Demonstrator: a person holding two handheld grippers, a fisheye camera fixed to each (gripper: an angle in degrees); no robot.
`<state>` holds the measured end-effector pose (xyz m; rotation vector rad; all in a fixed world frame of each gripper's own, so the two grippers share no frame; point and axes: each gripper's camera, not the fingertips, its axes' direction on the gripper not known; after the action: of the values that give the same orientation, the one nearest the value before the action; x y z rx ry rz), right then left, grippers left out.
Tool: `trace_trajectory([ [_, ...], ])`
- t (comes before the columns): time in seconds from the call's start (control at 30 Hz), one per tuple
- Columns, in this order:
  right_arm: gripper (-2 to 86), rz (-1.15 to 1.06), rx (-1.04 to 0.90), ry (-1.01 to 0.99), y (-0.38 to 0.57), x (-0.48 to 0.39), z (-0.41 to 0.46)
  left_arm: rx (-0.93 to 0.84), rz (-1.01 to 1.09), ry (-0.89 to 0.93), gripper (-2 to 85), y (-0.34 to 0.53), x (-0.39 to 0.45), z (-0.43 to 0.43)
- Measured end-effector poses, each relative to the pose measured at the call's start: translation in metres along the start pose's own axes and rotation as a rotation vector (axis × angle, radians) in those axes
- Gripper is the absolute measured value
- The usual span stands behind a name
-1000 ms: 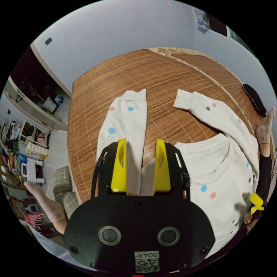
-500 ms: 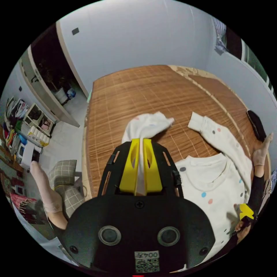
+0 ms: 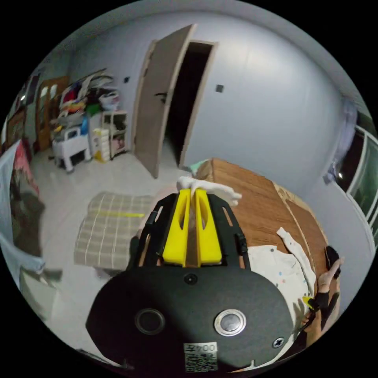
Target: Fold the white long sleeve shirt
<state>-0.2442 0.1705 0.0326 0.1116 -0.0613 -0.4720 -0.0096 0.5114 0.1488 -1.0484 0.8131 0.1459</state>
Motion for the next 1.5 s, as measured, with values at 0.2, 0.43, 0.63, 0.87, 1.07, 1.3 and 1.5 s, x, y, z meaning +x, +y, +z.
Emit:
trace_trajectory([
  [0.2,10.1,0.002,-0.023,0.015,-0.005,0.005,0.009,-0.151,-0.686,0.339,1.8,0.052,-0.165,0.020],
  [0.43,10.1,0.012,-0.012,0.009,-0.010,0.010,0.009,-0.085,-0.704,0.285,1.2,0.042,-0.191,-0.017],
  [0.63,10.1,0.017,-0.004,-0.004,-0.016,0.012,0.009,-0.021,0.003,-0.121,3.5,-0.003,-0.100,-0.054],
  [0.87,10.1,0.015,-0.007,0.004,-0.020,0.012,0.011,-0.174,0.977,-0.362,11.5,0.044,0.071,0.011],
  [1.07,10.0,0.007,-0.008,-0.001,-0.025,0.010,0.011,-0.358,1.024,-0.524,5.1,0.049,0.071,0.056],
  [1.3,9.9,0.023,0.017,-0.015,-0.031,0.009,0.003,-0.016,-0.003,-0.276,3.7,-0.014,-0.067,-0.048],
  [1.5,9.9,0.027,0.035,-0.019,-0.035,0.004,-0.004,0.103,-0.672,-0.022,6.9,0.059,-0.184,-0.097],
])
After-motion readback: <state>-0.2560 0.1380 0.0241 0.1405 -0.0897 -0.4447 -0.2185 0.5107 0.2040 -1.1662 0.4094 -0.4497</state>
